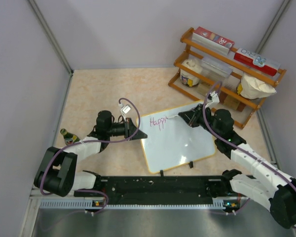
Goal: Write a sentence on the whiteboard
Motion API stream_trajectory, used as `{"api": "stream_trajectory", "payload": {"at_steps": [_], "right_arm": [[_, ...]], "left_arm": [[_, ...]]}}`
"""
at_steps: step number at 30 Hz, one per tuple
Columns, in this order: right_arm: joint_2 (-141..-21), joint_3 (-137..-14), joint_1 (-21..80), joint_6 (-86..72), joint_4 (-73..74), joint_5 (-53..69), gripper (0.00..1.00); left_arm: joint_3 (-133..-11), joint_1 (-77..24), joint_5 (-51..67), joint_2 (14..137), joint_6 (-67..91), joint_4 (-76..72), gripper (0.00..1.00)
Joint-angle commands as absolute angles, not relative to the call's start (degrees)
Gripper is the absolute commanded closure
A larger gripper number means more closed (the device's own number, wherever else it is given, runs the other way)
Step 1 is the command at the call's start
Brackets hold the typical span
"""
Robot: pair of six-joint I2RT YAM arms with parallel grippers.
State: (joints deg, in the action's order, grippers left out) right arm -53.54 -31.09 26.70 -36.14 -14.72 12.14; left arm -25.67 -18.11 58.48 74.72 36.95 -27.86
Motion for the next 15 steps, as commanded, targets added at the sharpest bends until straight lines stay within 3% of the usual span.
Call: {"api": "stream_trajectory", "payload": {"at_steps": [1,15], "right_arm": [[-52.47,-29.80,26.02,-33.49,-12.66,12.13,1.00],[-51.86,-28.92,26.02,-33.66,-12.92,12.48,1.00]], "left_arm": [[-24.17,-18.72,57.22,74.97,33.31,-26.81,1.00],[-24.26,-18.72,57.30,74.71,33.40,-26.63,1.00]]}}
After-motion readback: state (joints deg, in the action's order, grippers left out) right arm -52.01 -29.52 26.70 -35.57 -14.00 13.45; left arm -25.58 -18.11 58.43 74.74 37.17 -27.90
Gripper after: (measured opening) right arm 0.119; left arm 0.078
